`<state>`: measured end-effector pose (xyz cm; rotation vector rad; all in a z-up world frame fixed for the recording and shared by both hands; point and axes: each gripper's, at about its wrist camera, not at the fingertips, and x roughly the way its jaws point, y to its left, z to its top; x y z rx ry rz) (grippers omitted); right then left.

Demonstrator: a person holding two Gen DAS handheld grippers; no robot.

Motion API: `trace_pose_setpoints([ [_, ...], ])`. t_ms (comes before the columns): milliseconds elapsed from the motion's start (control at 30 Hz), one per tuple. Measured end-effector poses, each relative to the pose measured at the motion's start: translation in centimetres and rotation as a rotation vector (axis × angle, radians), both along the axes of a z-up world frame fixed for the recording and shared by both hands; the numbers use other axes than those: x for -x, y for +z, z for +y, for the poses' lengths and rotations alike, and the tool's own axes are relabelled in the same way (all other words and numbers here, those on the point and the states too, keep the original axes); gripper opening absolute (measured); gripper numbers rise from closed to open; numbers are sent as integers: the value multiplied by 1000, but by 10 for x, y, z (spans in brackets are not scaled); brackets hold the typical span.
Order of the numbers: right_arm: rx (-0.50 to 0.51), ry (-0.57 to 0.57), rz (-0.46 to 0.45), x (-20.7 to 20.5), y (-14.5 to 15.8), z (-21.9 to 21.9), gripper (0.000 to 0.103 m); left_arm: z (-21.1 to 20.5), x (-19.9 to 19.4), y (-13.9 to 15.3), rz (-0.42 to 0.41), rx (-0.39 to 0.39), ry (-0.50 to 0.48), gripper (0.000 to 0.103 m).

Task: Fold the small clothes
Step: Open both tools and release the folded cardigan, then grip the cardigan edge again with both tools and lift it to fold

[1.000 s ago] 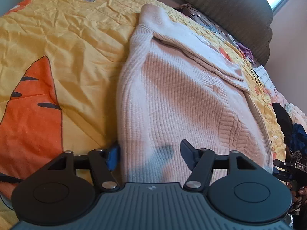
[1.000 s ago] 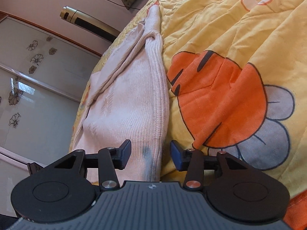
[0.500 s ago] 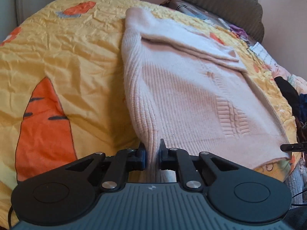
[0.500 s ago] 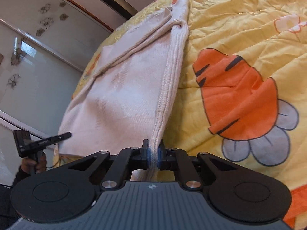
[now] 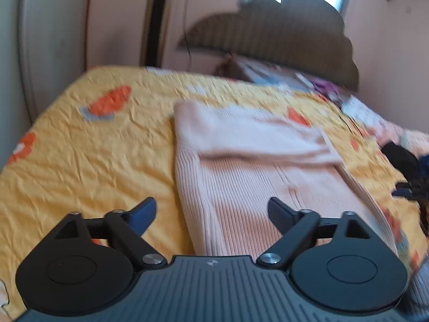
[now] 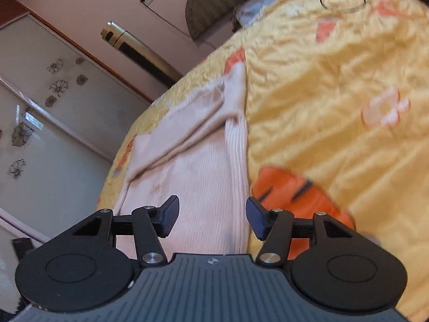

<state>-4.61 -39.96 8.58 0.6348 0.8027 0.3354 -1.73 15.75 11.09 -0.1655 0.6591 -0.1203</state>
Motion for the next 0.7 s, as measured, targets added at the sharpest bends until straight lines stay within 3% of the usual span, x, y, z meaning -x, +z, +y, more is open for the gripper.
trace_pose_setpoints([
  [100, 93, 40, -40, -53, -3, 23, 60, -27, -61, -25, -2, -66, 69, 96],
  [200, 168, 27, 4, -117, -28, 47, 63, -61, -111, -56, 67, -235, 75, 95],
  [267, 243, 1, 3, -147, -38, 59, 61, -77, -127, -71, 83, -329, 56, 95],
  [367, 265, -51, -13, -172, -48, 66, 55, -93, -142, -96, 122, -487, 39, 95],
  [400, 259, -34, -9, -179, -52, 69, 54, -93, -146, -102, 142, -497, 42, 94],
  [467, 294, -6, 45, -193, -63, 76, 44, -84, -144, -109, 141, -447, 46, 93],
  [533, 307, 19, 41, -195, -68, 80, 37, -71, -143, -109, 143, -348, 49, 59],
  [567, 304, 30, 39, -194, -69, 79, 24, -67, -143, -106, 146, -329, 85, 30],
  [600, 313, 34, 34, -192, -67, 78, 18, -64, -143, -103, 148, -342, 108, 18],
  [700, 429, 42, 4, -186, -57, 74, 15, -57, -139, -105, 157, -310, 92, 18],
])
